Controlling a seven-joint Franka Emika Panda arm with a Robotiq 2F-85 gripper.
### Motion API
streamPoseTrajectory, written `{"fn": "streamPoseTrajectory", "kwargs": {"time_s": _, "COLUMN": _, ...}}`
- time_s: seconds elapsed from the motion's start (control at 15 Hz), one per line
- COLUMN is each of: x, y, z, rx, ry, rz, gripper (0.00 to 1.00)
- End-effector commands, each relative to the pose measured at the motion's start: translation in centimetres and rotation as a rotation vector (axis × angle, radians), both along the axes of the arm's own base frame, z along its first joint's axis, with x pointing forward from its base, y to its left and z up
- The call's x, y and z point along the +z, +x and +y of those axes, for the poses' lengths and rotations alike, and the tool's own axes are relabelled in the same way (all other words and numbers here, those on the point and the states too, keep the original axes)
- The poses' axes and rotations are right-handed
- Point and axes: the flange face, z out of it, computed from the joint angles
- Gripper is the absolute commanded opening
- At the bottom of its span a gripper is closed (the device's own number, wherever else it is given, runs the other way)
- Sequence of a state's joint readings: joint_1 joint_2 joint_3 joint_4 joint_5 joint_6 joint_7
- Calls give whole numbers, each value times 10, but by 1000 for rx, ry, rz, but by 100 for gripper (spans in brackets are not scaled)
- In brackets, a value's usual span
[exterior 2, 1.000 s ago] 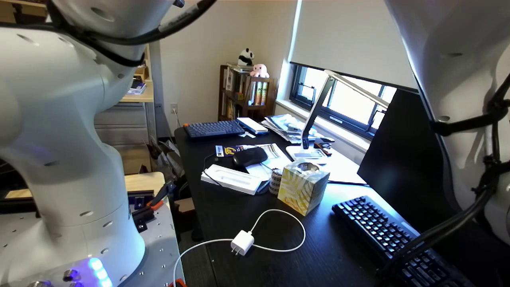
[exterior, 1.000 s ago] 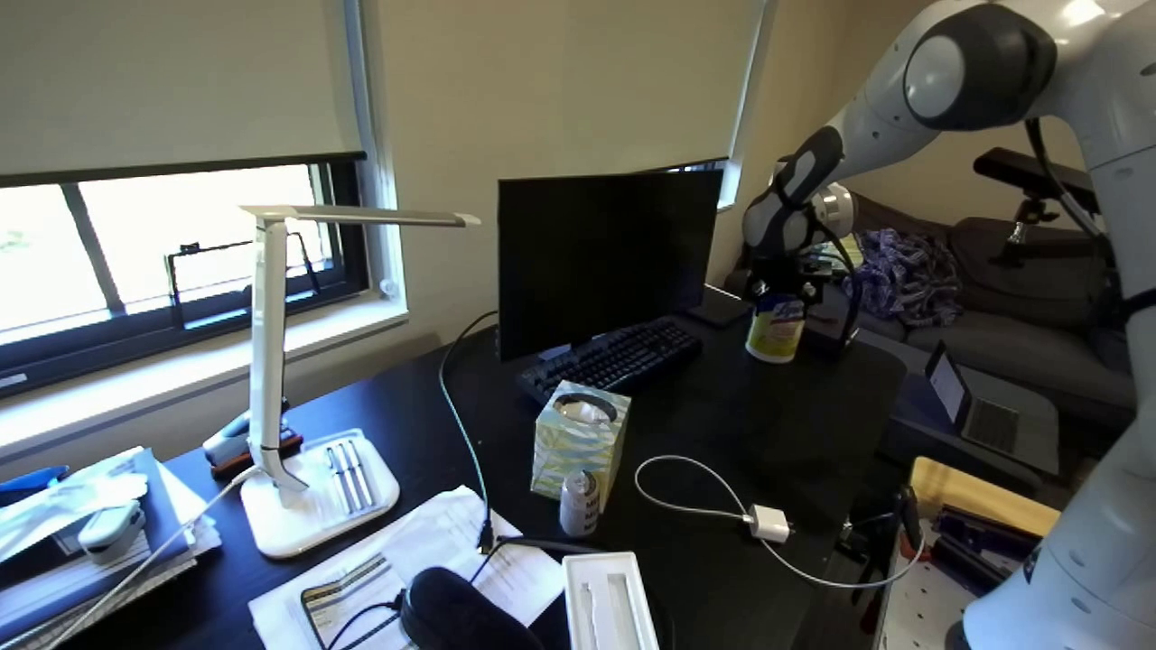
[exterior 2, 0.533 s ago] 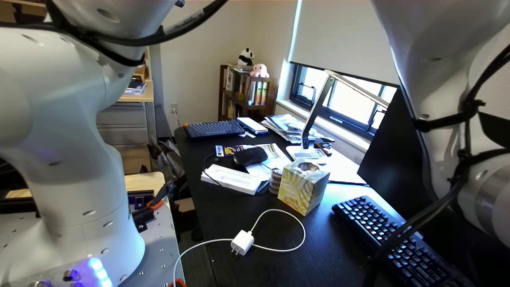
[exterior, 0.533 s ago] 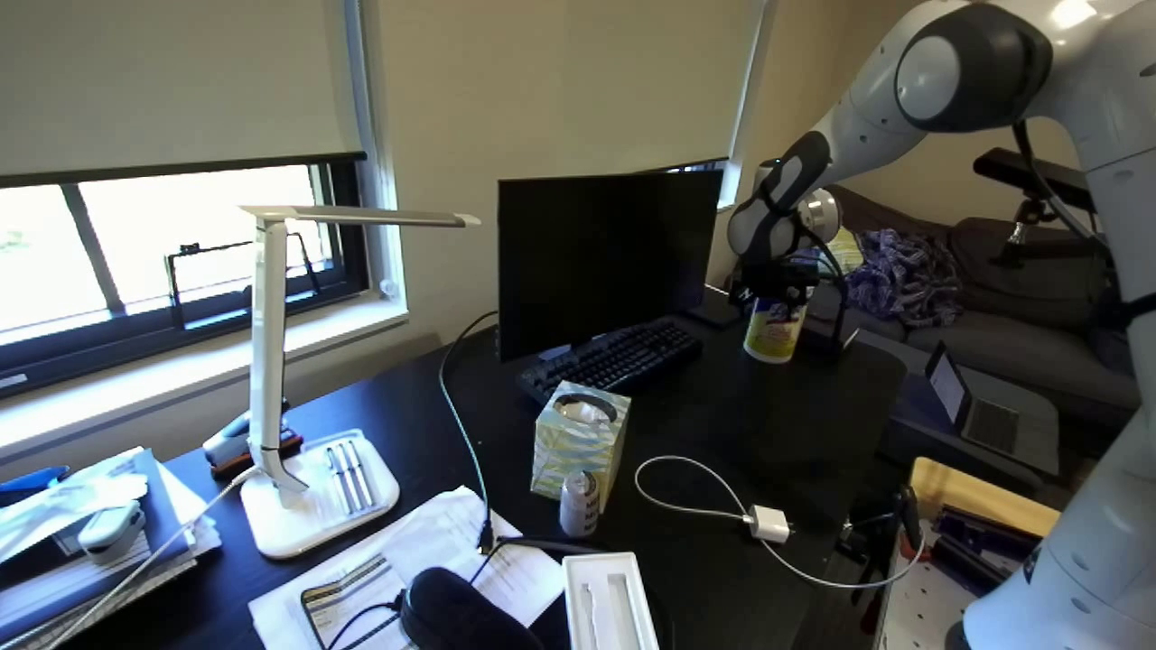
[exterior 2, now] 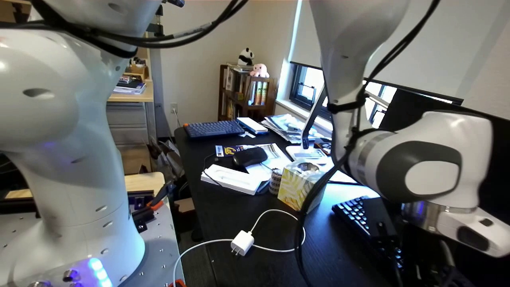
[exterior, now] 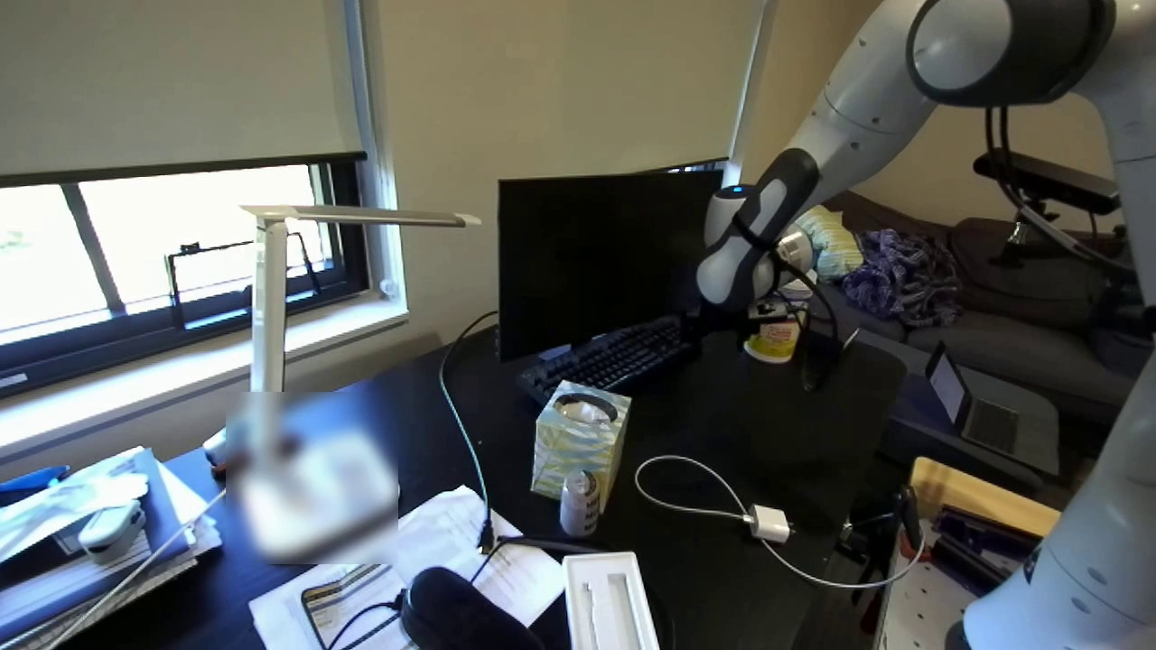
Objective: Push the Lysol container to the right side of the desk
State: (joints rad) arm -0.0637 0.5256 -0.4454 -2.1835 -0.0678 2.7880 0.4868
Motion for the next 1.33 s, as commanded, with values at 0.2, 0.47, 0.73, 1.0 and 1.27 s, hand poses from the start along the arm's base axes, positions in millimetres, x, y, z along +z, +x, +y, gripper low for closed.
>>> {"fn": "streamPoseTrajectory", "kwargs": {"time_s": 0.2, "x": 34, "y": -33, "z": 120, "rx": 324, "ry": 1, "rz": 27, "gripper": 100}}
{"fn": "streamPoseTrajectory", "kwargs": {"time_s": 0.47, "x": 81, "y": -53, "z": 171, "rx": 423, "ry": 22, "rz": -18, "gripper": 100}}
{"fn": "streamPoseTrajectory", "kwargs": {"time_s": 0.73, "x": 132, "y": -76, "z": 204, "rx": 492, "ry": 103, "rz": -61, "gripper": 100}}
{"fn": "streamPoseTrajectory", "kwargs": {"time_s": 1.0, "x": 173, "y": -107, "z": 231, "rx": 622, "ry": 196, "rz": 26, "gripper": 100}}
{"fn": "streamPoseTrajectory", "kwargs": {"time_s": 1.27, "x": 185, "y": -109, "z": 238, "rx": 613, "ry": 215, "rz": 91, "gripper": 100}}
